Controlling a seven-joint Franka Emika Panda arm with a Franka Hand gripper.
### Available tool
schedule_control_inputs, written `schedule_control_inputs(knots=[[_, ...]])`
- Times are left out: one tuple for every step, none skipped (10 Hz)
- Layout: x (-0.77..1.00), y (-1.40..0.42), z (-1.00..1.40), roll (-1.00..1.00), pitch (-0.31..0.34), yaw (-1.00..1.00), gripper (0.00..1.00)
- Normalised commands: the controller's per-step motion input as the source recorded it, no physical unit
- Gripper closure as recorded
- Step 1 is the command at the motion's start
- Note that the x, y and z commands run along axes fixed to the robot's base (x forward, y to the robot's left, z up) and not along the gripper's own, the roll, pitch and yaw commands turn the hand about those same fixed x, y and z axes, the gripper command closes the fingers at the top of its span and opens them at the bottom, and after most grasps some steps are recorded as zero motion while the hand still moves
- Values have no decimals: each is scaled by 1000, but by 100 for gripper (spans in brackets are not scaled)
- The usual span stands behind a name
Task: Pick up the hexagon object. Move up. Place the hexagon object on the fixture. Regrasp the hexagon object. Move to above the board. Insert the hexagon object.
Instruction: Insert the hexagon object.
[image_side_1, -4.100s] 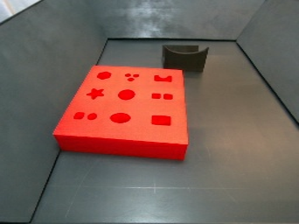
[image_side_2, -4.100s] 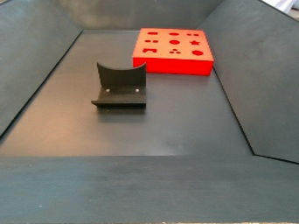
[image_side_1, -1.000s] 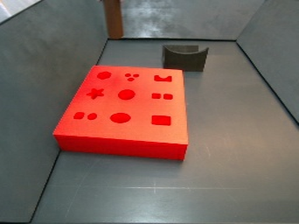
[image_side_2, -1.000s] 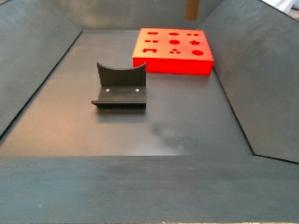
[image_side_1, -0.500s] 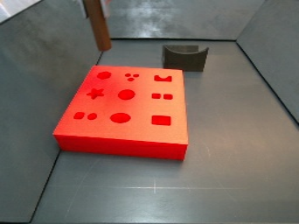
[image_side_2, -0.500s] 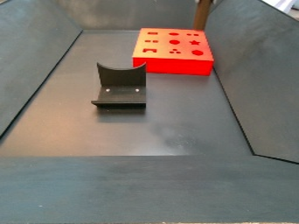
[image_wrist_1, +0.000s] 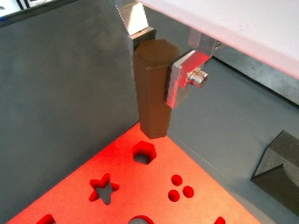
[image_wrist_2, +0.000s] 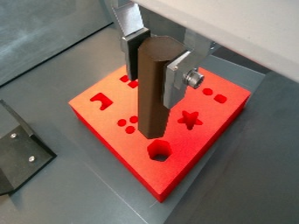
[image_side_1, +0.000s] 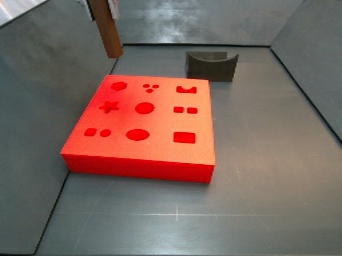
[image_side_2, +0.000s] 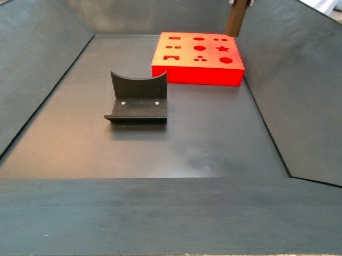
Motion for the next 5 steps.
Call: schedule_control_inputs(knots=[[0,0,0,0,-11,0,100],[0,0,0,0,-16,0,100],[-109,43,0,-21,-59,0,100],[-314,69,-120,-69,-181,0,100],[-346,29,-340,-114,-250,0,100]])
